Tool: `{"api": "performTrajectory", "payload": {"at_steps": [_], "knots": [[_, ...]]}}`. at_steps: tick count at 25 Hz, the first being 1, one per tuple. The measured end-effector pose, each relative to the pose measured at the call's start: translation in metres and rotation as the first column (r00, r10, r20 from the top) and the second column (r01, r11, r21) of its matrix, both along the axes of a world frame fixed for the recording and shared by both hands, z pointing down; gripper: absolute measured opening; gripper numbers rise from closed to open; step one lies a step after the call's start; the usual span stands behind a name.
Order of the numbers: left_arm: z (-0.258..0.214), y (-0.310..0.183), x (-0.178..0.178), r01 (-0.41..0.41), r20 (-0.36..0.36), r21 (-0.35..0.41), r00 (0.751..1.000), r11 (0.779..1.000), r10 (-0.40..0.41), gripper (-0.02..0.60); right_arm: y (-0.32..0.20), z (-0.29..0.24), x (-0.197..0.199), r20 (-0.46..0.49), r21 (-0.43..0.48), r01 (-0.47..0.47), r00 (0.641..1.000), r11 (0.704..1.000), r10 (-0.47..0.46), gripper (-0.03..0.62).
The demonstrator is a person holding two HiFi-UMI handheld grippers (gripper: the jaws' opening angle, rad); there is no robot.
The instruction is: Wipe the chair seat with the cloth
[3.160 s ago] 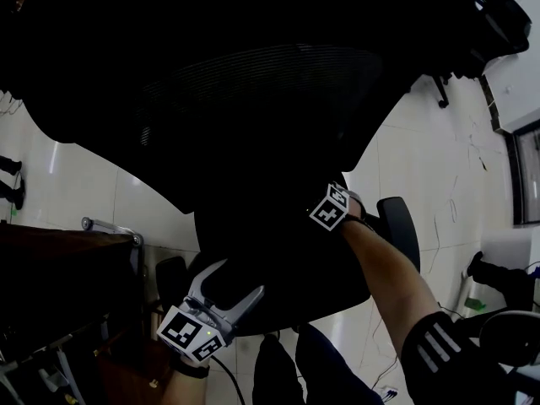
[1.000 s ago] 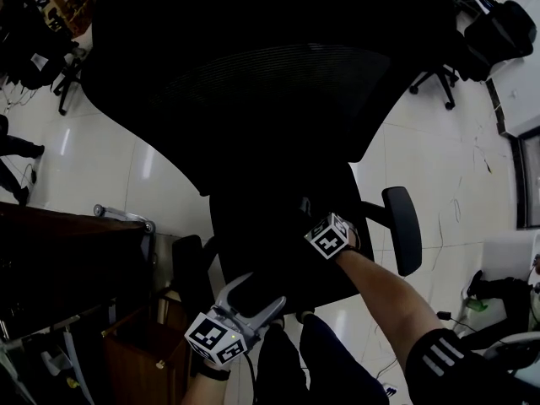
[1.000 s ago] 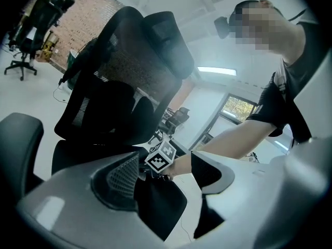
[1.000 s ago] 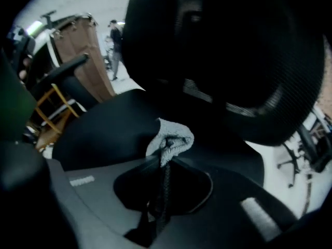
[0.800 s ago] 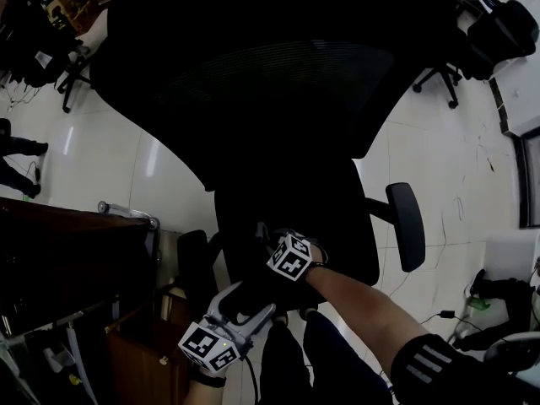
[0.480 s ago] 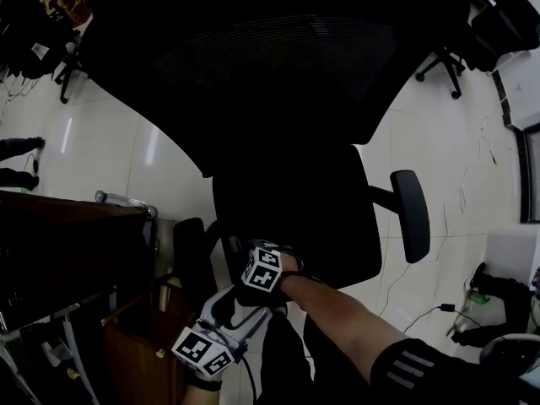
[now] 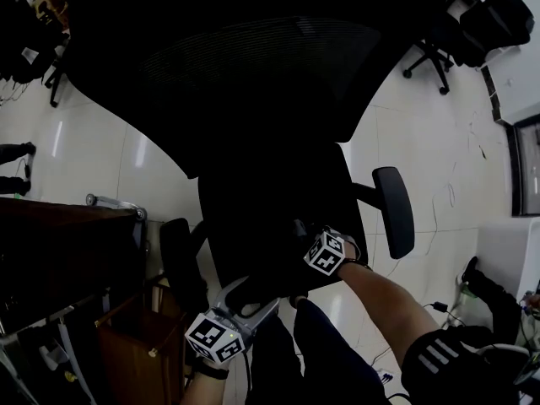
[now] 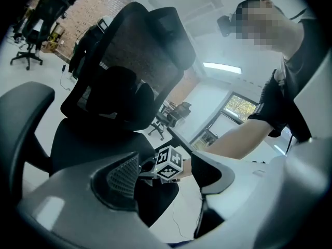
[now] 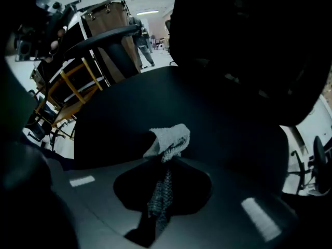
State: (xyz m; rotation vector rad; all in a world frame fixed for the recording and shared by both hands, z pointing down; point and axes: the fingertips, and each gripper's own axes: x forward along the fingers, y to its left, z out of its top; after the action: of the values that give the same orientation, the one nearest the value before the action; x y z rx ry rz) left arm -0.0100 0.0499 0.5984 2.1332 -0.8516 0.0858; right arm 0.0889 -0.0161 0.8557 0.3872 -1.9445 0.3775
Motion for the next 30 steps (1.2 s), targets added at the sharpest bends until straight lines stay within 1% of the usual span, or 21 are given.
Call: {"api": "performTrajectory", "payload": {"at_steps": [2, 4, 6, 8, 9, 10, 12, 14, 17, 19, 21, 23, 26, 28, 30], "knots": [[0.007, 0.002, 0.014, -0.032, -0.014, -0.012, 0.999, 0.999, 0.032, 0.339, -0.009, -0.004, 0.045, -0.047, 0.02, -0.062, 0.997, 0.998, 0.063, 0.031], [0.012, 0.005, 0.026, -0.06, -0.023, -0.019, 0.998, 0.998, 0.06, 0.34, -0.013, -0.009, 0.078, -0.074, 0.027, -0.132, 0.988, 0.991, 0.134, 0.031], [0.011, 0.006, 0.032, -0.077, -0.025, -0.022, 0.997, 0.997, 0.076, 0.341, -0.012, -0.013, 0.094, -0.094, 0.032, -0.161, 0.982, 0.986, 0.164, 0.031], [0.008, 0.006, 0.034, -0.084, -0.022, -0.022, 0.996, 0.996, 0.083, 0.341, -0.012, -0.015, 0.092, -0.11, 0.047, -0.17, 0.979, 0.984, 0.174, 0.031], [0.007, 0.007, 0.033, -0.084, -0.017, -0.023, 0.996, 0.996, 0.084, 0.341, -0.013, -0.017, 0.084, -0.104, 0.055, -0.172, 0.979, 0.984, 0.177, 0.031], [0.007, 0.008, 0.031, -0.083, -0.009, -0.023, 0.996, 0.996, 0.083, 0.341, -0.013, -0.02, 0.071, -0.078, 0.056, -0.171, 0.982, 0.984, 0.175, 0.031], [0.006, 0.013, 0.024, -0.078, 0.009, -0.028, 0.997, 0.997, 0.078, 0.341, -0.005, -0.032, 0.027, 0.019, 0.031, -0.148, 0.989, 0.988, 0.148, 0.031], [0.007, 0.023, 0.014, -0.07, 0.02, -0.036, 0.997, 0.997, 0.071, 0.341, 0.02, -0.044, -0.03, 0.115, -0.018, -0.076, 0.99, 0.997, 0.077, 0.031], [0.004, 0.038, -0.01, -0.049, 0.038, -0.058, 0.998, 0.997, 0.051, 0.341, 0.071, -0.049, -0.111, 0.195, -0.094, 0.05, 0.98, 0.994, -0.031, 0.031], [-0.003, 0.048, -0.03, -0.021, 0.048, -0.07, 0.999, 0.997, 0.024, 0.341, 0.102, -0.051, -0.153, 0.237, -0.142, 0.094, 0.97, 0.985, -0.058, 0.031], [-0.011, 0.057, -0.048, 0.013, 0.05, -0.065, 0.999, 0.998, -0.01, 0.341, 0.127, -0.053, -0.184, 0.275, -0.176, 0.134, 0.958, 0.975, -0.081, 0.031], [-0.016, 0.067, -0.065, 0.051, 0.052, -0.061, 0.998, 0.997, -0.048, 0.341, 0.147, -0.049, -0.204, 0.281, -0.187, 0.176, 0.952, 0.967, -0.119, 0.031], [-0.012, 0.079, -0.081, 0.086, 0.061, -0.085, 0.995, 0.993, -0.081, 0.341, 0.167, -0.032, -0.212, 0.24, -0.173, 0.226, 0.954, 0.959, -0.181, 0.031], [-0.008, 0.082, -0.079, 0.086, 0.055, -0.098, 0.995, 0.991, -0.081, 0.341, 0.168, -0.027, -0.209, 0.238, -0.156, 0.237, 0.951, 0.959, -0.197, 0.031], [-0.005, 0.082, -0.071, 0.074, 0.044, -0.101, 0.997, 0.992, -0.07, 0.341, 0.165, -0.024, -0.199, 0.238, -0.149, 0.231, 0.952, 0.961, -0.192, 0.031]]}}
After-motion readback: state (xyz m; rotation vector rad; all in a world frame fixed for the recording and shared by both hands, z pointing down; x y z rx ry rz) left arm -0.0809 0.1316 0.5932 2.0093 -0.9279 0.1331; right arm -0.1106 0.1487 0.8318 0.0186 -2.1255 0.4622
